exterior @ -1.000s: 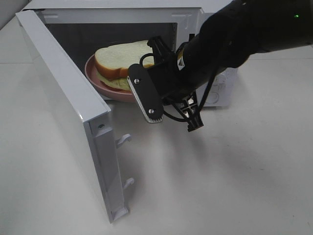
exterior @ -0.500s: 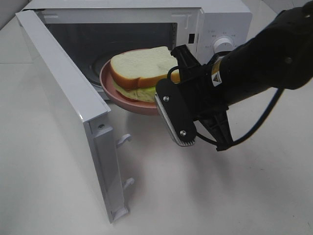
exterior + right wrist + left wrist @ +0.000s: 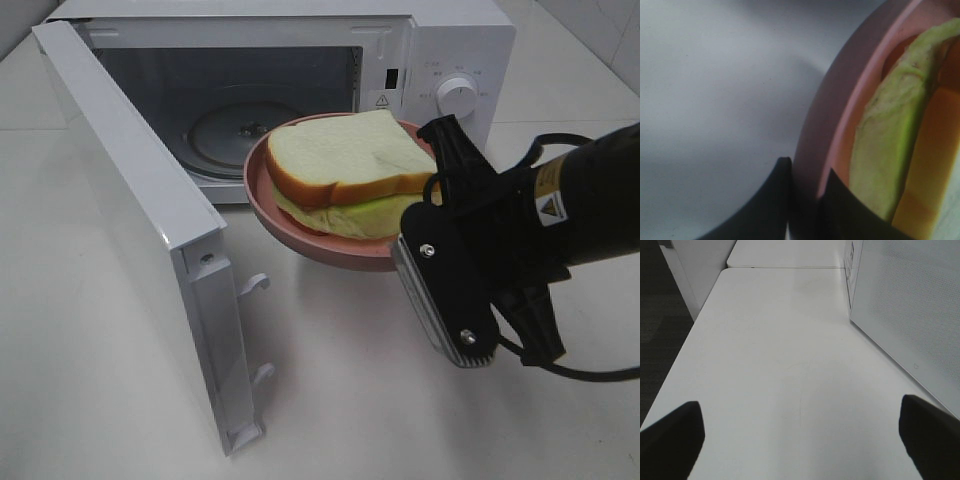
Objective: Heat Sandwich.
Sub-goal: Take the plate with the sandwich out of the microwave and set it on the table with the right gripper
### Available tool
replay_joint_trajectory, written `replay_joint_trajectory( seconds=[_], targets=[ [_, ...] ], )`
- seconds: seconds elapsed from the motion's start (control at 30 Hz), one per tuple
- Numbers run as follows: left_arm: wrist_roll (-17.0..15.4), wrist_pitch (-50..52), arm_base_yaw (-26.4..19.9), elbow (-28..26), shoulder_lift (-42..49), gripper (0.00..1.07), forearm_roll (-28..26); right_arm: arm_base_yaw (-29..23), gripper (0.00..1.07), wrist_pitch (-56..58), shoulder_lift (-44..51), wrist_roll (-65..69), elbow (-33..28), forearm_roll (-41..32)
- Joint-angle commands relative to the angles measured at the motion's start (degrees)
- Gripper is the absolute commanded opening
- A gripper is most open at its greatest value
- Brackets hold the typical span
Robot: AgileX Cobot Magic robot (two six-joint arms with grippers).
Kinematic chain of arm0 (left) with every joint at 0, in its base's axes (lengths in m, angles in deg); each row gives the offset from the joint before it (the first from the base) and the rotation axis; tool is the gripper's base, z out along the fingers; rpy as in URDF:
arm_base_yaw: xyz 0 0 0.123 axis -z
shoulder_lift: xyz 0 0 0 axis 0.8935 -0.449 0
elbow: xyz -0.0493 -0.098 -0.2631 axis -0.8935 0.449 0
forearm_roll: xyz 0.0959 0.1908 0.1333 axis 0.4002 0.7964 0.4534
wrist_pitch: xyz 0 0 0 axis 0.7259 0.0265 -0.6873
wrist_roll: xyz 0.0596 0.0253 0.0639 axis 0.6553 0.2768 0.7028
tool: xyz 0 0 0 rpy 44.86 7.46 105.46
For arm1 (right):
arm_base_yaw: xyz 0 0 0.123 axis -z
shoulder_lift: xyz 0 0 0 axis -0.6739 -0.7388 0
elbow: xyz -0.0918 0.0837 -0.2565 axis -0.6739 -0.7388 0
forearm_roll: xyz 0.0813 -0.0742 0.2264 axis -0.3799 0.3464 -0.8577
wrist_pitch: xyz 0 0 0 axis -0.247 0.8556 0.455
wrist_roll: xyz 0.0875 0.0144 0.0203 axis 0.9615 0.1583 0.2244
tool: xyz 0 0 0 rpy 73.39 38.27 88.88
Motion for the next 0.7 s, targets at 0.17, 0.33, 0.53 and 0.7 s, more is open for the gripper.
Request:
replay_joint_trajectory(
  seconds=[0.17, 0.33, 0.53, 0.7],
  targets=[
    [0.0, 0.5, -0.1, 0.2, 1.4, 1.0, 0.1, 0.1, 0.0, 1.5, 6.7, 0.5, -4.6, 0.0],
    [0.0, 0.5, -0.1, 0.2, 1.4, 1.0, 0.1, 0.1, 0.0, 3.0, 10.7, 1.1, -7.0, 0.0],
    [0.0, 0.5, -0.1, 0.2, 1.4, 1.0, 0.1, 0.1, 0.0, 6.8, 16.2, 3.8, -8.6, 0.5],
    [0.0, 0.5, -0.1, 0.2, 1.4, 1.0, 0.1, 0.1, 0.0, 9.3, 18.9, 5.1, -8.7, 1.0]
  ],
)
